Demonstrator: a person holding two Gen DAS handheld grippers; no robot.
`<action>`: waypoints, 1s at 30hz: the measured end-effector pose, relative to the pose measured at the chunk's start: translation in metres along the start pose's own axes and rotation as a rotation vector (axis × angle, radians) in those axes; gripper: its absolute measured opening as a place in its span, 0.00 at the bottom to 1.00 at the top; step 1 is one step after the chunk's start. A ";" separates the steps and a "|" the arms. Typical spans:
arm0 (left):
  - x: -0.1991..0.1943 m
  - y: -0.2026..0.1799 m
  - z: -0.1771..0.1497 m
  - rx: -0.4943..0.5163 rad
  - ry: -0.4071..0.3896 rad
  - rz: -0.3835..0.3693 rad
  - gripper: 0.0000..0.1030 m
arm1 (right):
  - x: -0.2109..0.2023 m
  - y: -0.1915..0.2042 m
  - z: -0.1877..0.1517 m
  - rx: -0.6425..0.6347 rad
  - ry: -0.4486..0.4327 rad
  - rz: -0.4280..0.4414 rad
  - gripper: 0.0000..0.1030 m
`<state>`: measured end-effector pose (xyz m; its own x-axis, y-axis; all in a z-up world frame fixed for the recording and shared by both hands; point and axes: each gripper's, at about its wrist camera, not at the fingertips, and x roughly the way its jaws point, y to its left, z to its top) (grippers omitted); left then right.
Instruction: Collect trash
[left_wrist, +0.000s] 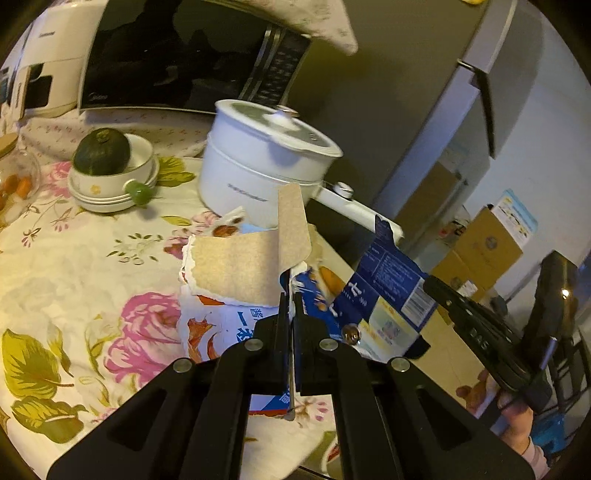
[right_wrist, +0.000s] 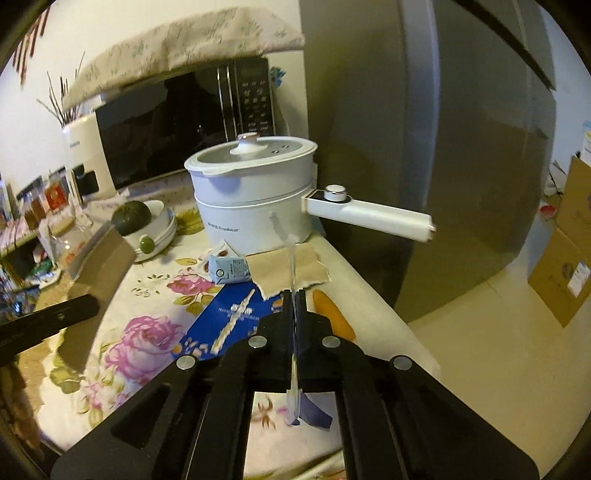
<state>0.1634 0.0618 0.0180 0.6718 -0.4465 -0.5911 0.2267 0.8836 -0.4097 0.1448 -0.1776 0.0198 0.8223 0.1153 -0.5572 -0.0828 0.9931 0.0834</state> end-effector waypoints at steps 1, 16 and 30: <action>-0.002 -0.005 -0.002 0.011 0.001 -0.010 0.01 | -0.007 -0.002 -0.004 0.008 -0.001 0.003 0.00; -0.002 -0.075 -0.050 0.128 0.097 -0.157 0.01 | -0.100 -0.049 -0.097 0.141 0.066 -0.031 0.00; 0.033 -0.129 -0.109 0.199 0.253 -0.246 0.01 | -0.111 -0.093 -0.151 0.278 0.141 -0.076 0.06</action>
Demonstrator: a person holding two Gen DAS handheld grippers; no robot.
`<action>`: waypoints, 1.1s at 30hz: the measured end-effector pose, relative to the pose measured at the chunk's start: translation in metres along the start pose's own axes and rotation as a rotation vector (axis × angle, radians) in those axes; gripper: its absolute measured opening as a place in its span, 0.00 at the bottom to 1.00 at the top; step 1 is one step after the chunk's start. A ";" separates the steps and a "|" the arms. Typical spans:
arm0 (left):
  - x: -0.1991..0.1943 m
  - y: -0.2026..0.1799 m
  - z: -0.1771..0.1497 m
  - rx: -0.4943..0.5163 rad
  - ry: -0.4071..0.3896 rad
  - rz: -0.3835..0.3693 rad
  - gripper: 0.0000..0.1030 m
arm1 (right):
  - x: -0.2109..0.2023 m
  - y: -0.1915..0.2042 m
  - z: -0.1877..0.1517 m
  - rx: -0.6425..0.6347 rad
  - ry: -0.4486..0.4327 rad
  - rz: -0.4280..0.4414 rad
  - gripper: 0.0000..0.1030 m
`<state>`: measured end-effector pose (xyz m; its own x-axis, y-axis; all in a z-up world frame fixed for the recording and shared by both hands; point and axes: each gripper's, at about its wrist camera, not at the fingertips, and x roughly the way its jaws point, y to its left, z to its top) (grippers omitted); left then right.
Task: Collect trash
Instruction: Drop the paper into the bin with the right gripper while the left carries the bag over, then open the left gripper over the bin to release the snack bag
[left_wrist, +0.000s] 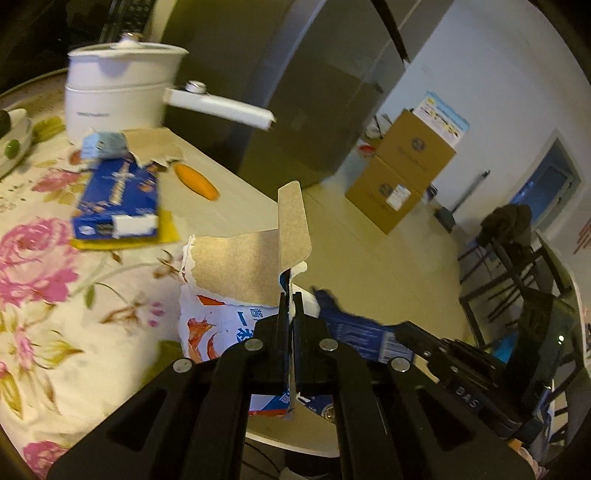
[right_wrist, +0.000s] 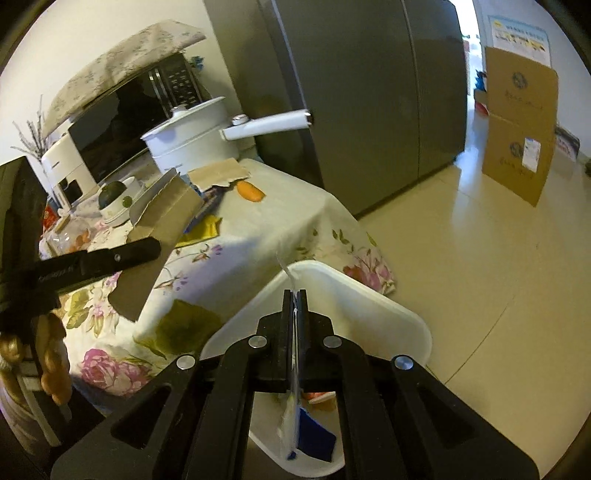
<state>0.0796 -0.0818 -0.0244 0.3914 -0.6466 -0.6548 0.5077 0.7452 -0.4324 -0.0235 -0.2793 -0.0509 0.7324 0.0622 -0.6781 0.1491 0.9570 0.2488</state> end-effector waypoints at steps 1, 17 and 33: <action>0.003 -0.004 -0.002 0.006 0.007 -0.004 0.01 | 0.001 -0.004 -0.001 0.016 0.004 -0.004 0.22; 0.042 -0.031 -0.018 0.034 0.106 -0.050 0.01 | -0.012 -0.041 -0.004 0.138 -0.077 -0.199 0.84; 0.066 -0.030 -0.030 0.031 0.184 -0.027 0.37 | -0.009 -0.053 -0.006 0.167 -0.070 -0.292 0.91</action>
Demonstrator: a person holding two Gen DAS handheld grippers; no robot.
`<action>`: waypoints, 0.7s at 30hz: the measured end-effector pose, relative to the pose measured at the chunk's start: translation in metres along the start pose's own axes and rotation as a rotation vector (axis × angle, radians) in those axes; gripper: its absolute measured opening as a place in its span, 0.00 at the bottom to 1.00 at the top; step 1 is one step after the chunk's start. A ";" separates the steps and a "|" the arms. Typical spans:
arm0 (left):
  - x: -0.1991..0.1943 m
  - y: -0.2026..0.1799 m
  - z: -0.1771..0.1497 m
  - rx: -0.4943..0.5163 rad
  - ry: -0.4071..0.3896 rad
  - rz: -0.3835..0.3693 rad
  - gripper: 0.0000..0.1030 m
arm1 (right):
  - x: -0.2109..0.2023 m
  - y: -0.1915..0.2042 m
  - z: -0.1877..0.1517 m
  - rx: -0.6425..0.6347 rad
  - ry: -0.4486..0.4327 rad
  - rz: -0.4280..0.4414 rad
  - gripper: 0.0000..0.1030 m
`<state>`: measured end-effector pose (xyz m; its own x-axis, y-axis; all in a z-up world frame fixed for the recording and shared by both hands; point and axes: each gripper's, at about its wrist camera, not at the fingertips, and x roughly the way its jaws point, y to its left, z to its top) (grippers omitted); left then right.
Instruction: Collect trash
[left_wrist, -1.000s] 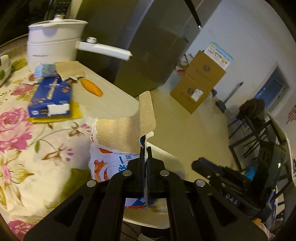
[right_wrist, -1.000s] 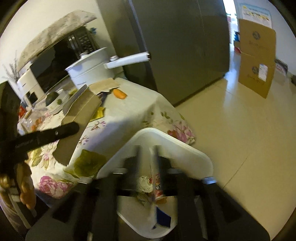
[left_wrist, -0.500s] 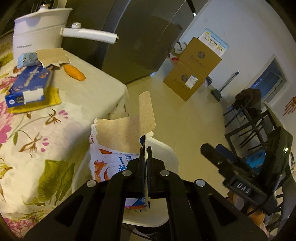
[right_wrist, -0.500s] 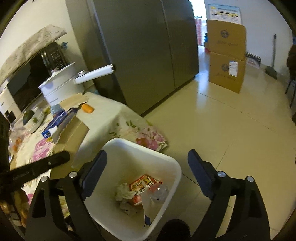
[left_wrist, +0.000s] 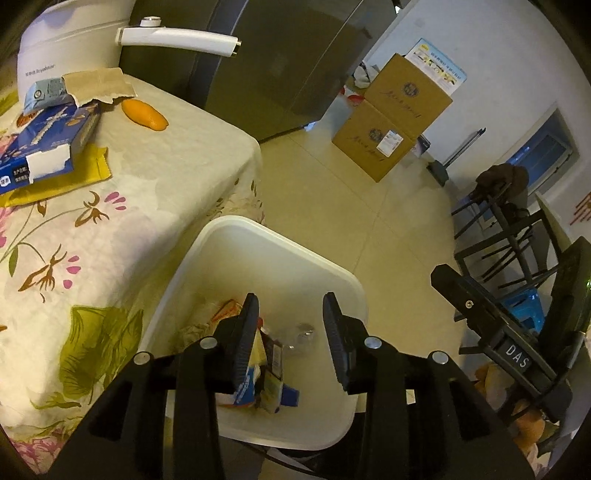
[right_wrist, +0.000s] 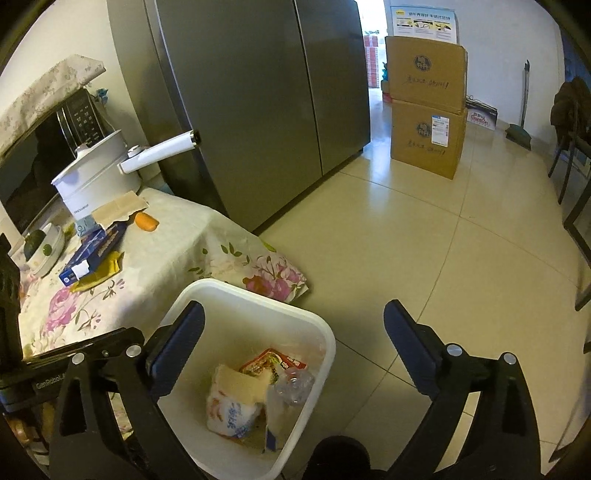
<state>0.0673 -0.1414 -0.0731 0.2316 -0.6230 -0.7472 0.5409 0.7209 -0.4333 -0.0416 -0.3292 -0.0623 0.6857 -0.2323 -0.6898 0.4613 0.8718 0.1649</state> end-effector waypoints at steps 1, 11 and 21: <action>0.000 -0.001 -0.001 0.005 -0.003 0.011 0.39 | 0.000 0.001 0.000 -0.003 0.002 -0.002 0.91; -0.009 0.006 0.003 0.002 -0.062 0.151 0.78 | 0.008 0.005 -0.003 -0.020 0.044 -0.011 0.93; -0.036 0.047 0.033 -0.097 -0.148 0.285 0.85 | 0.019 0.019 -0.008 -0.053 0.113 0.033 0.93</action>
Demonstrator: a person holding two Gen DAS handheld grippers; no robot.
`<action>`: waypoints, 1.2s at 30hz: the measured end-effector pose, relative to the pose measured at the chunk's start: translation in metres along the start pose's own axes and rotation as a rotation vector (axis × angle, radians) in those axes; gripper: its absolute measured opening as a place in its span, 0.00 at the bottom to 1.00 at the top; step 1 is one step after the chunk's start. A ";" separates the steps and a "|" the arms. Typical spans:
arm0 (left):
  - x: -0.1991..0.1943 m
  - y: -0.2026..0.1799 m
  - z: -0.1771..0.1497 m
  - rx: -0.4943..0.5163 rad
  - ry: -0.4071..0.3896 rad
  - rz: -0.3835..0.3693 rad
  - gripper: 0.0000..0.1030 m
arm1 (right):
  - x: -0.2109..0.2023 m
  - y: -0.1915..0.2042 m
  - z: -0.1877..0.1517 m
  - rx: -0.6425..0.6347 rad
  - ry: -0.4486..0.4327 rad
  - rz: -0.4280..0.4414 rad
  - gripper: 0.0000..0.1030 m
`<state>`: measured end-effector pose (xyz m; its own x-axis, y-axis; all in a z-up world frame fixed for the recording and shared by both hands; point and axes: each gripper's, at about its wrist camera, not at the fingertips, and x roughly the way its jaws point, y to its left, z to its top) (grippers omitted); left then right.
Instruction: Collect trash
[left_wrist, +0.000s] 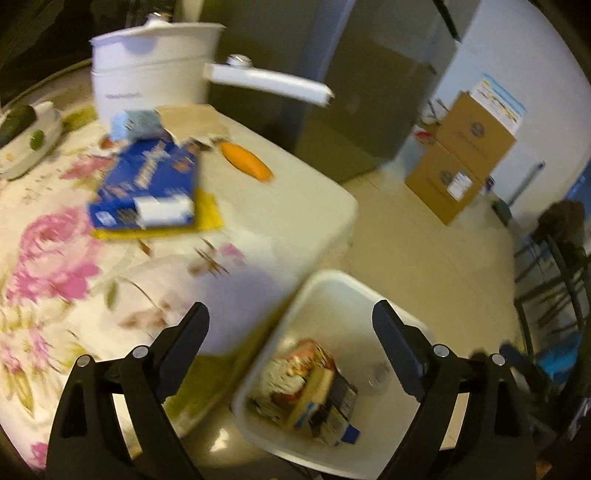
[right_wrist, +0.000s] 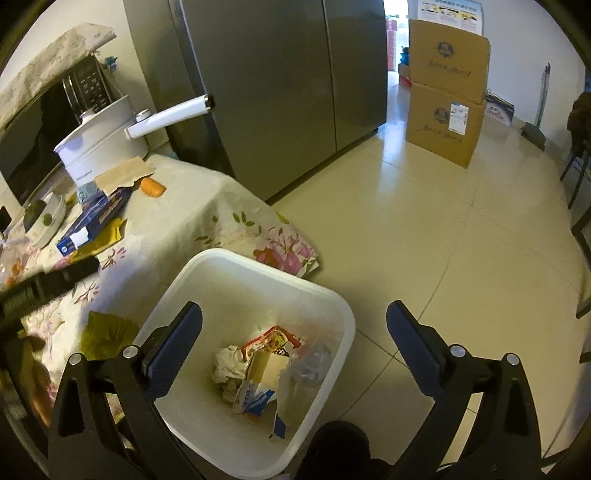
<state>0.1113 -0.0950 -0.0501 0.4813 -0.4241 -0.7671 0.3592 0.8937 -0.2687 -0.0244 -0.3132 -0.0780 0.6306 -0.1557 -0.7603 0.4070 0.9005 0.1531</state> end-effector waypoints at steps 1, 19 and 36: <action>-0.002 0.006 0.007 -0.012 -0.016 0.014 0.85 | 0.001 0.001 0.000 0.003 0.007 0.007 0.93; 0.088 0.123 0.153 -0.438 0.064 -0.036 0.79 | 0.012 0.005 0.006 0.027 0.054 0.061 0.93; 0.120 0.147 0.168 -0.498 0.041 -0.118 0.03 | 0.032 0.027 0.015 -0.014 0.103 0.081 0.93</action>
<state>0.3558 -0.0390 -0.0840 0.4252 -0.5294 -0.7341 -0.0199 0.8054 -0.5924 0.0168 -0.2995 -0.0887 0.5898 -0.0401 -0.8065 0.3475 0.9142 0.2087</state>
